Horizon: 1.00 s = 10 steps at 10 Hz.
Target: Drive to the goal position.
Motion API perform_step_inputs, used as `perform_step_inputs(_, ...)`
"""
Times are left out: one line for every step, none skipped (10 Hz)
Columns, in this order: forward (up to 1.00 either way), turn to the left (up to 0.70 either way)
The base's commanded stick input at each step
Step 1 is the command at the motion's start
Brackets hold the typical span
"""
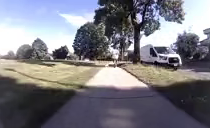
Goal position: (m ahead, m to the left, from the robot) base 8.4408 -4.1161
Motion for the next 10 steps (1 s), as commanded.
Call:
perform_step_inputs(1.00,0.00)
perform_step_inputs(1.00,0.00)
perform_step_inputs(1.00,0.00)
perform_step_inputs(1.00,0.00)
perform_step_inputs(1.00,0.00)
perform_step_inputs(1.00,0.00)
perform_step_inputs(1.00,0.00)
perform_step_inputs(1.00,0.00)
perform_step_inputs(1.00,0.00)
perform_step_inputs(1.00,0.00)
